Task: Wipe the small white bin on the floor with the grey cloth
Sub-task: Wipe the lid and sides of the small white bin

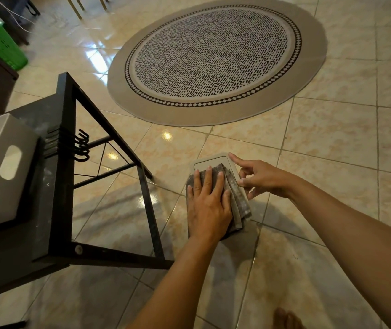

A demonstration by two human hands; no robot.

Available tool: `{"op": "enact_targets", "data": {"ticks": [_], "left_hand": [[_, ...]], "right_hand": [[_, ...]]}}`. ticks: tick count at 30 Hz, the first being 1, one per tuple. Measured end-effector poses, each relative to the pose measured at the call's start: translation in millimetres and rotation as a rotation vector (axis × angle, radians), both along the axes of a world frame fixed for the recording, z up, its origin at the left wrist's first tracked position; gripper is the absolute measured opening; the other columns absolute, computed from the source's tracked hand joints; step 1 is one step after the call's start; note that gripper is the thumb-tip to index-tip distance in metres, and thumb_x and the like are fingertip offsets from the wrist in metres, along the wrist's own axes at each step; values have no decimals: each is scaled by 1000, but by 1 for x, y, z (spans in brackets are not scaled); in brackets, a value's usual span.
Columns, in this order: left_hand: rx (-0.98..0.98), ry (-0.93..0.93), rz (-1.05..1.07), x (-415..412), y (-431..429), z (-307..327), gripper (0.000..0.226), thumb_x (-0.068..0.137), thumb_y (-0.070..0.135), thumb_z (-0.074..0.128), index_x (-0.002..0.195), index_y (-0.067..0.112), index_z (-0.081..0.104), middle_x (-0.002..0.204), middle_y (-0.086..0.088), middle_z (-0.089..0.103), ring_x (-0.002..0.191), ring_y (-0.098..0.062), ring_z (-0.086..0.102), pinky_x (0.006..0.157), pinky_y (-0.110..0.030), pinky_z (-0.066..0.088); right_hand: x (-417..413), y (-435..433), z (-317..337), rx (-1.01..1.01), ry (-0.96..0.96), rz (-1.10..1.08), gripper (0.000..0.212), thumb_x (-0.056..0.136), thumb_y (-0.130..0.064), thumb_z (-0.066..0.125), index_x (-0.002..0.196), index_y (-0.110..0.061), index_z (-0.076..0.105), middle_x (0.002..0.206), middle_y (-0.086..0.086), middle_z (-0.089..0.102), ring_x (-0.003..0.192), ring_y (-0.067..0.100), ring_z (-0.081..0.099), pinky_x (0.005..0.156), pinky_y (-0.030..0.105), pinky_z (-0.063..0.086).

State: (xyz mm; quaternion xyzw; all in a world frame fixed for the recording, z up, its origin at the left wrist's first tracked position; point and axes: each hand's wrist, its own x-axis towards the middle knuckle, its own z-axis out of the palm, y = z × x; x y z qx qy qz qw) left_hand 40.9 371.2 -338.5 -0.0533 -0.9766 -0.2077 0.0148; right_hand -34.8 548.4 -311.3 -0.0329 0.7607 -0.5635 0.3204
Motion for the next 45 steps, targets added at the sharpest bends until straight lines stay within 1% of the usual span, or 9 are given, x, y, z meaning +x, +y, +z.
{"op": "enact_targets", "data": {"ticks": [4,10,14,23,26,30,36,42,45], "left_hand": [[-47,-45,27,-10,-3,5,54,102,49,26,154,36,16,164,0,-2,148,-21,-17,121,-49,2],[-127,-69,-37,20,7,5,58,100,56,23,153,42,6,162,5,-12,145,-23,-28,117,-50,-10],[-193,-108,-46,-16,7,10,57,102,52,18,153,41,-5,161,6,-19,144,-24,-30,118,-53,-9],[-204,-113,-109,2,8,11,62,99,57,21,153,41,-4,161,6,-18,145,-24,-27,115,-58,-14],[-216,-126,-89,-21,9,12,59,100,54,20,153,42,-2,162,6,-15,145,-25,-25,113,-64,-11],[-163,-166,-47,-51,6,17,58,100,52,21,153,43,0,164,4,-11,147,-24,-21,113,-69,0],[-181,-139,-94,-14,11,13,61,99,58,23,153,45,-1,162,5,-16,146,-24,-25,110,-65,-8],[-135,-169,-33,-62,8,20,59,100,50,24,154,43,1,165,2,-9,148,-24,-19,114,-67,3],[-129,-165,-17,-53,11,20,59,100,51,24,153,43,-2,164,2,-12,147,-24,-21,115,-66,1]], "right_hand": [[0,-1,0,-3,5,-6,82,94,4,56,154,-38,20,90,12,45,73,19,57,66,30,60],[2,2,-2,0,1,0,81,94,5,53,154,-39,21,87,10,47,76,22,59,67,31,60],[1,2,0,0,5,-9,83,93,7,53,154,-39,22,88,11,47,76,21,60,70,34,62],[2,2,-2,-8,6,-4,82,93,6,54,153,-41,23,87,10,51,80,21,63,72,35,62],[0,3,0,-16,-15,21,84,93,6,55,154,-42,21,93,13,52,85,25,65,79,43,62],[-2,3,5,-32,-46,21,90,89,12,54,154,-41,20,90,12,49,84,26,60,79,42,62],[2,5,0,-48,-45,19,89,90,9,56,154,-42,22,89,12,50,86,27,62,84,50,61],[-2,3,5,-47,-39,-8,94,87,13,54,155,-42,19,80,8,54,73,18,66,72,39,61],[-2,3,2,-58,-45,-17,94,86,15,54,153,-43,24,84,12,58,78,23,68,70,39,61]]}}
